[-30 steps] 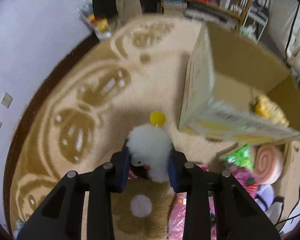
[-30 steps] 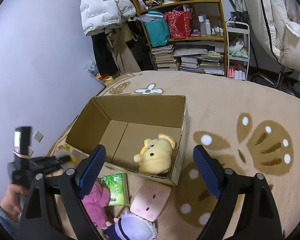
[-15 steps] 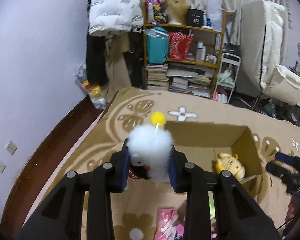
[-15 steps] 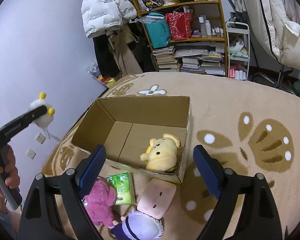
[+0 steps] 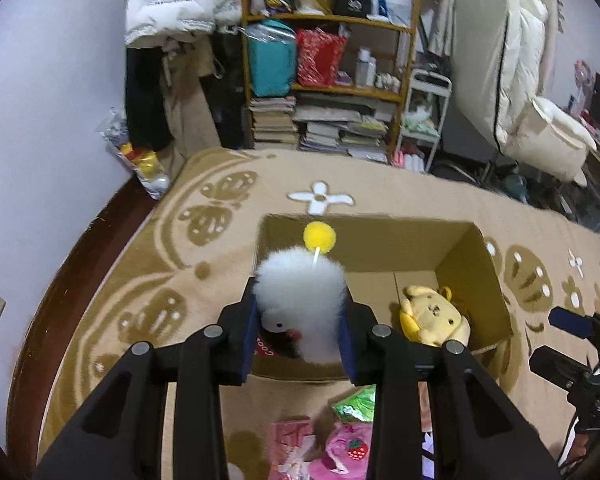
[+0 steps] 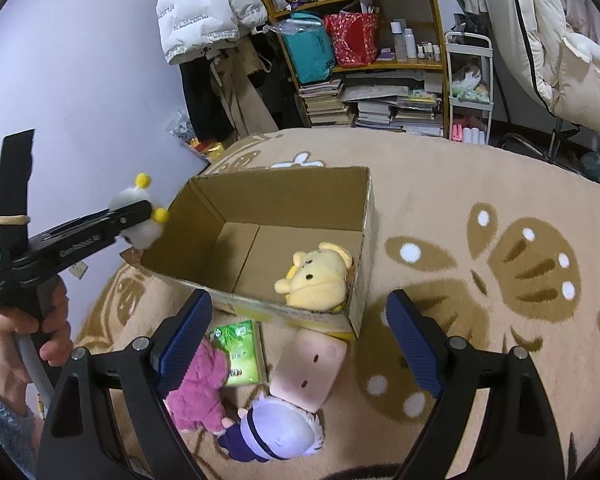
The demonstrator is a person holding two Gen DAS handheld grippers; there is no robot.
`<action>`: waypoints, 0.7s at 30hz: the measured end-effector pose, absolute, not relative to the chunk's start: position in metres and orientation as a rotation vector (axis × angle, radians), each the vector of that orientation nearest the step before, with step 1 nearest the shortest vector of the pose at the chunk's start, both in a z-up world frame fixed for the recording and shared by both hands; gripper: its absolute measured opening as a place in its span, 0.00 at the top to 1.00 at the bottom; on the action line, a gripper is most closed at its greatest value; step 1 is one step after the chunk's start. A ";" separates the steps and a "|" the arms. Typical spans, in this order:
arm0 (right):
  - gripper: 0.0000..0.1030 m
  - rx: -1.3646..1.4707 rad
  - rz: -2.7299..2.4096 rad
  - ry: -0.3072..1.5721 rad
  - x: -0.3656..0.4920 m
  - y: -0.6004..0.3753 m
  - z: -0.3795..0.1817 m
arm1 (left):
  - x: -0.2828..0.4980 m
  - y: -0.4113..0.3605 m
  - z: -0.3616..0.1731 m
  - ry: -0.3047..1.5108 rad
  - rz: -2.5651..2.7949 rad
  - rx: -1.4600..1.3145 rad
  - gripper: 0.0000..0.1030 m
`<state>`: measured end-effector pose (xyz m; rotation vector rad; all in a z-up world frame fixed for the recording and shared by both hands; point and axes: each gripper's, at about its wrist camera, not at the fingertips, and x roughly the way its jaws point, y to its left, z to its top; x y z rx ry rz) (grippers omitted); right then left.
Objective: Organize soft objects
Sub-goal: 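Open the left tool to drop the pom-pom into the box, then lower the left tool onto the pink strawberry bear while the right tool grasps the white-and-purple doll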
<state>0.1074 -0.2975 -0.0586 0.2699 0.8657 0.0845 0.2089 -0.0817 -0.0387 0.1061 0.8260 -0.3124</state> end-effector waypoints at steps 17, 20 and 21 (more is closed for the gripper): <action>0.10 0.294 0.093 0.912 0.085 -0.284 -0.064 | 0.191 -0.076 -0.041 0.859 -0.261 0.139 0.09; 0.10 0.285 0.094 0.916 0.077 -0.277 -0.062 | 0.180 -0.067 -0.033 0.865 -0.237 0.142 0.08; 0.10 0.281 0.094 0.917 0.075 -0.275 -0.061 | 0.176 -0.064 -0.030 0.869 -0.227 0.145 0.08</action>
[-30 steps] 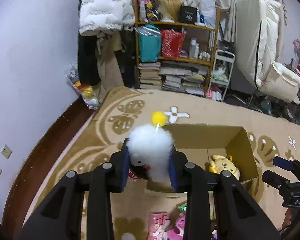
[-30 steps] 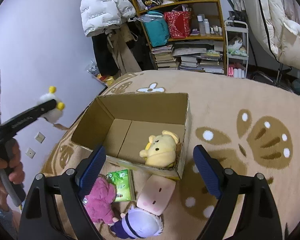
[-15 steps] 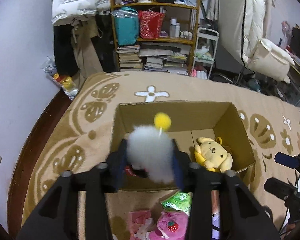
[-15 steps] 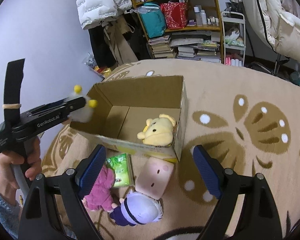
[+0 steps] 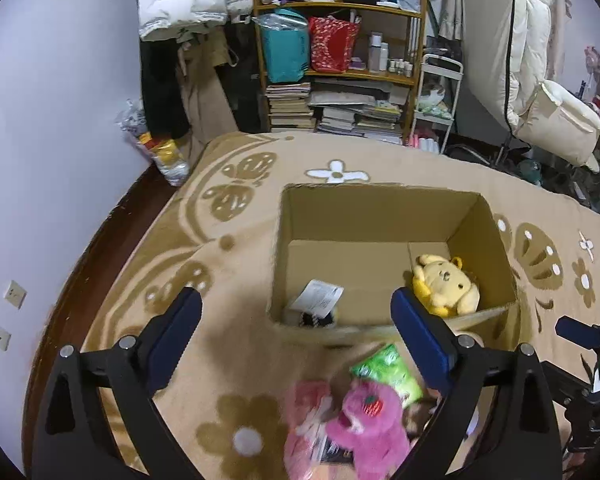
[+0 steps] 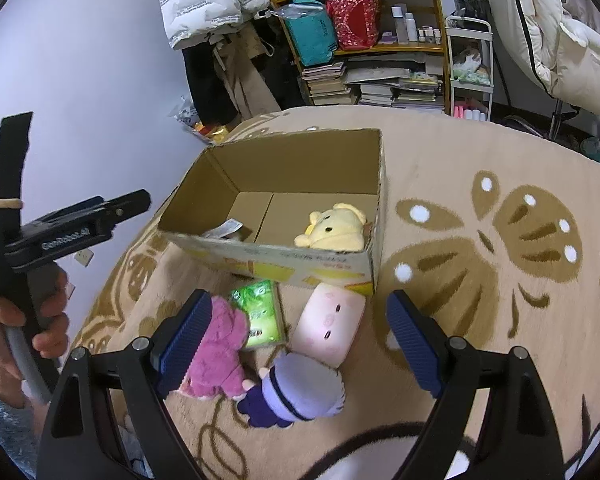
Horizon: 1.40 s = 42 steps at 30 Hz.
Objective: Organize soft objects
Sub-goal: 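Lower the left tool onto the pink strawberry bear while the right tool grasps the white-and-purple doll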
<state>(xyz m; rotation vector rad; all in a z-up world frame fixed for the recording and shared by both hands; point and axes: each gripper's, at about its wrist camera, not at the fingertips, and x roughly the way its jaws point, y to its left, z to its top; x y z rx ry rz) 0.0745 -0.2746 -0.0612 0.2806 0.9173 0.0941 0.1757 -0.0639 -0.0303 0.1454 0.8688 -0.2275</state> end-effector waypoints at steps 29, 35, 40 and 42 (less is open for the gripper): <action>0.10 0.260 0.073 1.056 0.049 -0.250 -0.116 | 0.115 -0.024 -0.065 1.037 -0.229 0.066 0.07; 0.10 0.271 0.065 1.108 0.053 -0.252 -0.136 | 0.117 -0.038 -0.077 1.065 -0.256 0.082 0.07; 0.10 0.308 0.055 1.131 0.056 -0.257 -0.148 | 0.120 -0.051 -0.088 1.093 -0.283 0.109 0.07; 0.10 0.316 0.050 1.144 0.058 -0.258 -0.152 | 0.121 -0.057 -0.091 1.097 -0.290 0.125 0.07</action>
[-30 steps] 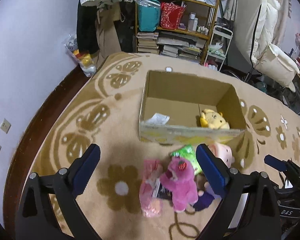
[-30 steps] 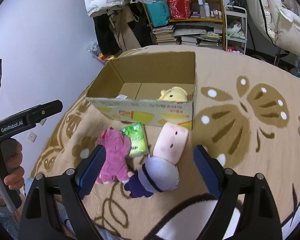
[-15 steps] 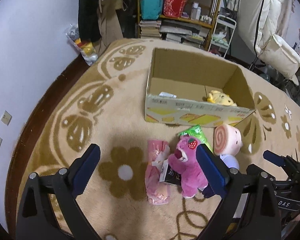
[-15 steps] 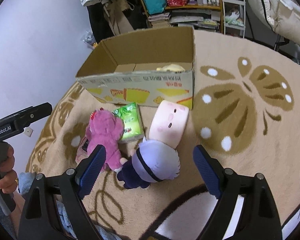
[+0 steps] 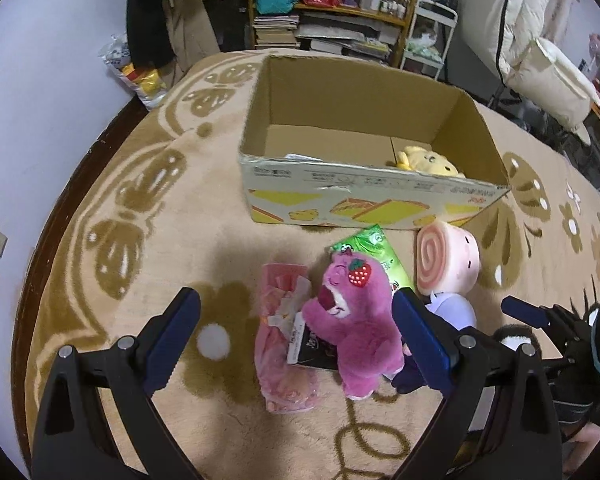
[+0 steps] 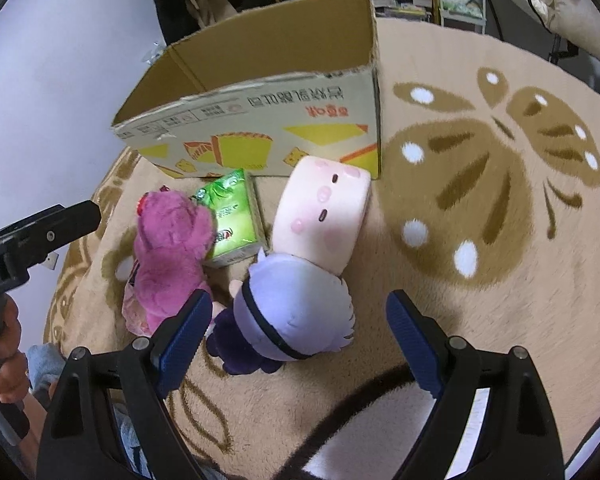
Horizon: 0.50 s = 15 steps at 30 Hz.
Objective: Organize soft objects
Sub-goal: 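Lower the left tool onto the pink strawberry bear while the right tool grasps the white-and-purple doll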
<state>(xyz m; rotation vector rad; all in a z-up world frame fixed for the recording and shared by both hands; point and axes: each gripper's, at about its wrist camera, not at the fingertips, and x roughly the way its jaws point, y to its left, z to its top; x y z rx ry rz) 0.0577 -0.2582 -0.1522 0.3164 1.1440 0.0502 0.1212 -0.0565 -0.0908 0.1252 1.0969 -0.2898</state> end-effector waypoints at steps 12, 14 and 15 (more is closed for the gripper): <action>0.10 0.303 0.064 1.199 0.071 -0.253 -0.170 | 0.129 -0.086 -0.110 1.135 -0.334 0.186 0.07; 0.10 0.303 0.066 1.210 0.073 -0.252 -0.173 | 0.130 -0.090 -0.114 1.143 -0.340 0.199 0.07; 0.10 0.303 0.067 1.215 0.074 -0.253 -0.175 | 0.130 -0.092 -0.117 1.147 -0.343 0.205 0.07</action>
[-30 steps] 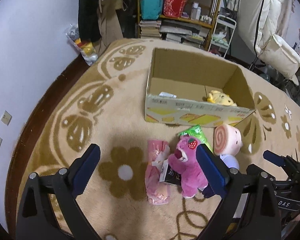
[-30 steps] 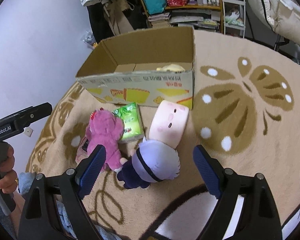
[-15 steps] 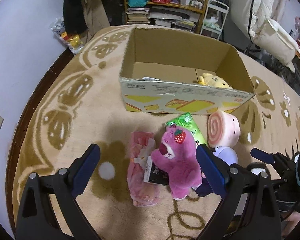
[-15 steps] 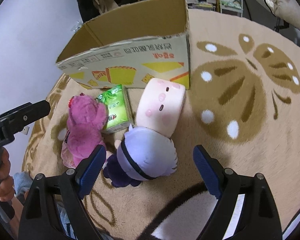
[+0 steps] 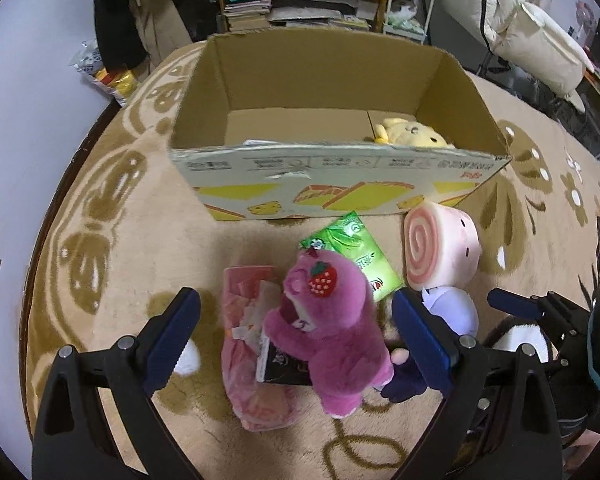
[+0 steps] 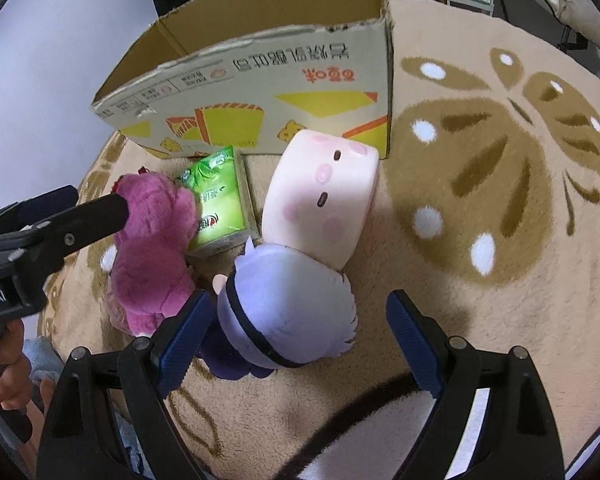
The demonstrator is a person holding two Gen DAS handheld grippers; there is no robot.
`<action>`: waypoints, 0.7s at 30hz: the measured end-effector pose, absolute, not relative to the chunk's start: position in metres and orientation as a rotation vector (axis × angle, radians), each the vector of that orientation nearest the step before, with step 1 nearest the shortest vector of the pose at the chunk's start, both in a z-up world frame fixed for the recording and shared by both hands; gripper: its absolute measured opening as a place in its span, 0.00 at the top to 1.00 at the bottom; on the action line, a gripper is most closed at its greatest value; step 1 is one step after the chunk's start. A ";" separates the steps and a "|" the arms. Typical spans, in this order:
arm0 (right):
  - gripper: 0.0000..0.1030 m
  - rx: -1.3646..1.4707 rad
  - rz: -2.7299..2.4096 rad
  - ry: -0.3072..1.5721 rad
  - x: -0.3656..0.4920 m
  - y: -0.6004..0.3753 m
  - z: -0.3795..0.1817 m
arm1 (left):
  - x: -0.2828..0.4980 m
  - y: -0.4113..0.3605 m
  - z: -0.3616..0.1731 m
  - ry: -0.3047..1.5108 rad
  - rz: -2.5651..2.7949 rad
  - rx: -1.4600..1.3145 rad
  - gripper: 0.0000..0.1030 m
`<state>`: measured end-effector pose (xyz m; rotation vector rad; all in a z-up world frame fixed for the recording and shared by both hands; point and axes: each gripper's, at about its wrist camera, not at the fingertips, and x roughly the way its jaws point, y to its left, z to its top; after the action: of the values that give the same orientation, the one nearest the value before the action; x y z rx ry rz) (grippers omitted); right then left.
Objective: Organize soft objects
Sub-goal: 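Lower the left tool onto the pink strawberry bear while the right tool grasps the white-and-purple doll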
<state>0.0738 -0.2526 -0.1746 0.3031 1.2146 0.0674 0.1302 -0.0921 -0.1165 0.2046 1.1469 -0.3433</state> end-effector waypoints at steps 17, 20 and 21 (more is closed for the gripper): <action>0.10 0.305 0.090 1.266 0.091 -0.235 -0.195 | 0.148 -0.110 -0.153 1.230 -0.322 0.260 0.07; 0.10 0.325 0.097 1.279 0.095 -0.234 -0.201 | 0.148 -0.109 -0.157 1.237 -0.319 0.270 0.07; 0.10 0.340 0.098 1.284 0.097 -0.234 -0.203 | 0.148 -0.110 -0.158 1.239 -0.311 0.282 0.07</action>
<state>0.0975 -0.2338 -0.2029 0.3400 1.2844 0.0978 0.1480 -0.1100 -0.1580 0.2824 1.2385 -0.3113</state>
